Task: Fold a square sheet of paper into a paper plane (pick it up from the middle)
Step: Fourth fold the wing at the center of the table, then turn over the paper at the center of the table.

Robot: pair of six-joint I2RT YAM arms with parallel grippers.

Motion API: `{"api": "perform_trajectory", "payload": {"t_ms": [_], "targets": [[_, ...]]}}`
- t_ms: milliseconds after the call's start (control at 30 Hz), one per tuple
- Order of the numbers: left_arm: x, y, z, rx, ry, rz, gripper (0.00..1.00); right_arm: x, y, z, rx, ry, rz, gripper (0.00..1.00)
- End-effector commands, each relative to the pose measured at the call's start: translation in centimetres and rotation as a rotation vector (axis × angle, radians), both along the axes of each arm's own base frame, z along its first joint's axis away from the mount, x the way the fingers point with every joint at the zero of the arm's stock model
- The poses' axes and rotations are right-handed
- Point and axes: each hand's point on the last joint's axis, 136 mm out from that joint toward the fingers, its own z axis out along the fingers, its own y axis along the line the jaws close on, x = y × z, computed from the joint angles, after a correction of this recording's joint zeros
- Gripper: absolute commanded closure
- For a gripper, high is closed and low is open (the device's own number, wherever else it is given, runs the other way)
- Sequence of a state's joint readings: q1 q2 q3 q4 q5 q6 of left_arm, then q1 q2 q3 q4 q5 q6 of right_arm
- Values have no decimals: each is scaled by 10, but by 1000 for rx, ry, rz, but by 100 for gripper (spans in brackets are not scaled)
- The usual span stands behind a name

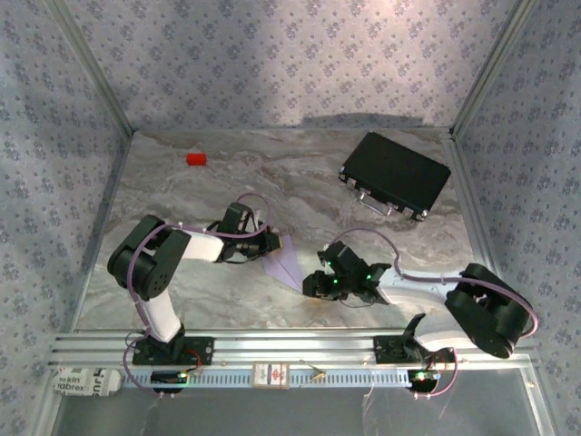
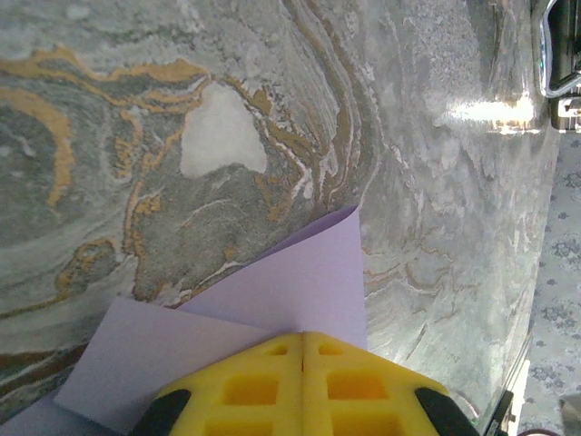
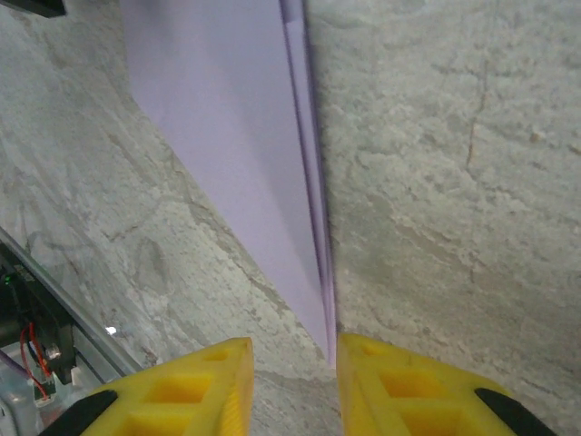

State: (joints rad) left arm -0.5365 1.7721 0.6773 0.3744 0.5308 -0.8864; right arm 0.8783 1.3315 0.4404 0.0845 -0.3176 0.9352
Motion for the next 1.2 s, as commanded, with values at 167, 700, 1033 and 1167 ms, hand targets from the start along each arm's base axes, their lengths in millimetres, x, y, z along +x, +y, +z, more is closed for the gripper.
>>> {"api": "perform_trajectory", "payload": {"t_ms": [167,700,1033,1167], "targets": [[-14,27,-33,112,95,71,95,-5,0,-8,4,59,-34,68],[-12,27,-33,104,99,82,95,-3,-3,-13,-4,97,-80,69],[-10,26,-31,91,100,94,95,2,5,-8,29,92,-72,69],[-10,26,-31,89,103,93,95,9,11,-1,61,69,-73,70]]}}
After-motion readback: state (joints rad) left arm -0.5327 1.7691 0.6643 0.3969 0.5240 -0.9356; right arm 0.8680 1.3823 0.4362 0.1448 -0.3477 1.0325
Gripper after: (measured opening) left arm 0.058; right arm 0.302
